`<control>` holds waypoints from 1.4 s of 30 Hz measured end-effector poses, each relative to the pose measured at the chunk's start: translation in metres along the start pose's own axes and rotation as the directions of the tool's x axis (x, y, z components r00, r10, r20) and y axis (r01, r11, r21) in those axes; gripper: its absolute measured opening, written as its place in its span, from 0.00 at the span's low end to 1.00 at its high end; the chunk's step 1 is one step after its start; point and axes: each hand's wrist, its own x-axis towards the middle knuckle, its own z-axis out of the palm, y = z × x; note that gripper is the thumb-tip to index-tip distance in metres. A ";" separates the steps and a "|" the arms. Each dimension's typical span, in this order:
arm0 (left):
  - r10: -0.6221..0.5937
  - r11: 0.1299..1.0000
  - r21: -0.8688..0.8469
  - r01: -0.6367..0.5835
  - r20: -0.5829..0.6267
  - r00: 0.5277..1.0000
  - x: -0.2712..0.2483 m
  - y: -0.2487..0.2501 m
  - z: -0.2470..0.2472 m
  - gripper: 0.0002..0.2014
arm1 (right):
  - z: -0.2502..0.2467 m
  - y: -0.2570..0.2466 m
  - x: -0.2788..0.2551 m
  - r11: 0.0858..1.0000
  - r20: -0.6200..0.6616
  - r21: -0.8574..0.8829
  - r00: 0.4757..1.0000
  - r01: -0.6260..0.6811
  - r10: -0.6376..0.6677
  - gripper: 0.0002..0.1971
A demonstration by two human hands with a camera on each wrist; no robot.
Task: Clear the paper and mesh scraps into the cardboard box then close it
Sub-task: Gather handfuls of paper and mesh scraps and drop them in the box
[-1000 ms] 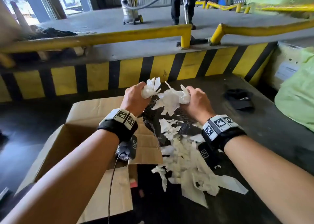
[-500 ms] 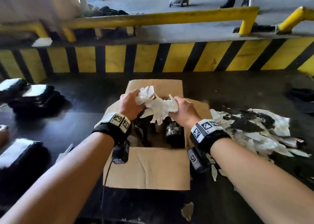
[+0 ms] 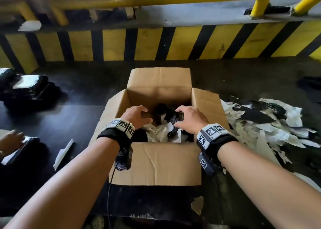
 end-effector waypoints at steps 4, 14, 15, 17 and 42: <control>0.111 0.994 0.018 -0.111 0.009 0.994 0.015 0.055 -0.014 0.21 | -0.038 0.029 -0.010 0.999 -0.067 0.022 0.997 -0.042 0.043 0.14; 0.446 0.893 -0.006 -0.450 0.155 0.882 0.053 0.272 0.034 0.23 | -0.141 0.201 -0.061 0.944 -0.162 -0.001 0.931 -0.330 0.326 0.14; 0.461 0.884 -0.011 -0.467 0.172 0.870 0.057 0.291 0.045 0.24 | -0.145 0.223 -0.066 0.936 -0.162 -0.001 0.923 -0.353 0.348 0.15; 0.467 0.881 -0.018 -0.473 0.200 0.862 0.066 0.324 0.068 0.27 | -0.150 0.266 -0.070 0.919 -0.143 -0.012 0.910 -0.394 0.389 0.20; 0.167 0.905 0.290 -0.312 0.433 0.886 0.220 0.436 0.306 0.60 | -0.091 0.511 0.071 0.974 0.398 -0.158 0.892 -0.163 0.214 0.66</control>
